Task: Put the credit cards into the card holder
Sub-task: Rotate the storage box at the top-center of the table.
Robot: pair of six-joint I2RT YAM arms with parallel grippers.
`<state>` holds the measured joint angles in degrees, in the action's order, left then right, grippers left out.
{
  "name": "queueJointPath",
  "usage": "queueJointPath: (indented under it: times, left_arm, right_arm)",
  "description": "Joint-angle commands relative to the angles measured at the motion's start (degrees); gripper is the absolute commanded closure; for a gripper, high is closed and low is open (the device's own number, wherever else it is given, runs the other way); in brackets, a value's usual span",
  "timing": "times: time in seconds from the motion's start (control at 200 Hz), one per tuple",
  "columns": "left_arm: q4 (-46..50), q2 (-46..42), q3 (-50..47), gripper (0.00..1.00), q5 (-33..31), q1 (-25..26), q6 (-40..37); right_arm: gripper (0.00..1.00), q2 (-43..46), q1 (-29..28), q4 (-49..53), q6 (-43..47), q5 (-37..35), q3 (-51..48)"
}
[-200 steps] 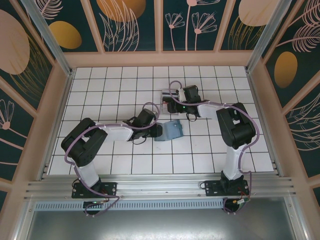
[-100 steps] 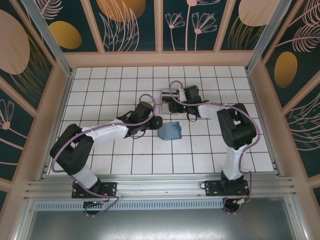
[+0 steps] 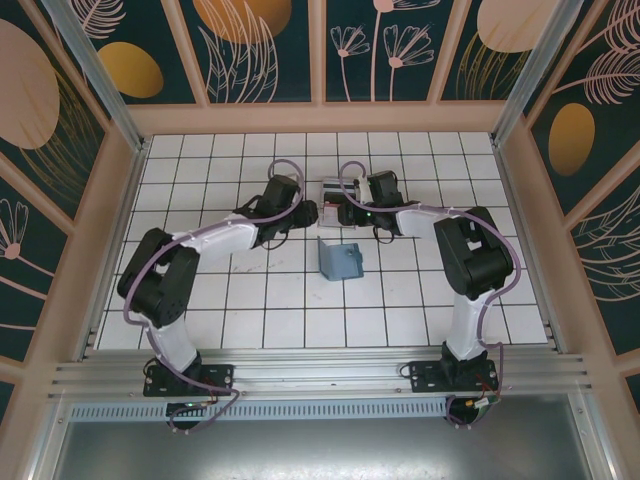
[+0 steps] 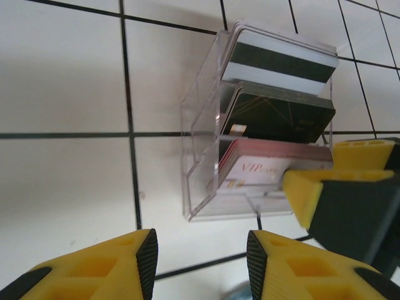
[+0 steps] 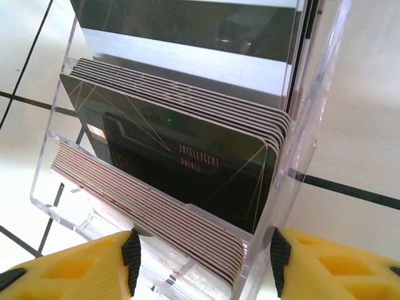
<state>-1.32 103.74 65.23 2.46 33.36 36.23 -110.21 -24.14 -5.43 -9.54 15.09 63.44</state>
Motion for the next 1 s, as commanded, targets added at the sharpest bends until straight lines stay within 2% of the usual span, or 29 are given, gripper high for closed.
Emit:
queueJointPath:
  times: [0.0, 0.18, 0.38, 0.551, 0.741, 0.996]
  left_arm:
    - [-2.4, 4.1, 3.7, 0.55, 3.7, 0.0, 0.2]
    - [-0.9, 9.9, 8.0, 0.56, 2.5, -0.1, -0.5]
    - [-0.2, 9.3, 6.9, 0.64, -1.4, -0.1, -1.3]
    - [-1.0, 11.1, 6.6, 0.65, -0.9, -0.1, -1.9]
    - [-2.0, 12.2, 6.6, 0.66, -0.3, -0.1, -1.9]
    - [-3.0, 12.3, 5.2, 0.68, 1.8, -0.1, -2.7]
  right_arm:
    - [0.4, 2.4, -0.1, -1.1, -1.2, 1.6, -1.4]
    - [0.4, 2.8, -0.2, -1.2, -1.3, 1.8, -1.7]
    - [0.4, 2.5, -0.2, -1.4, -1.2, 2.0, -1.7]
    - [0.39, 1.7, -0.4, -1.3, -1.2, 2.6, -1.0]
    - [0.29, 0.8, -1.8, 0.2, 0.5, 1.4, -0.1]
    - [0.28, -1.9, -1.6, 0.6, 0.0, 0.0, 1.8]
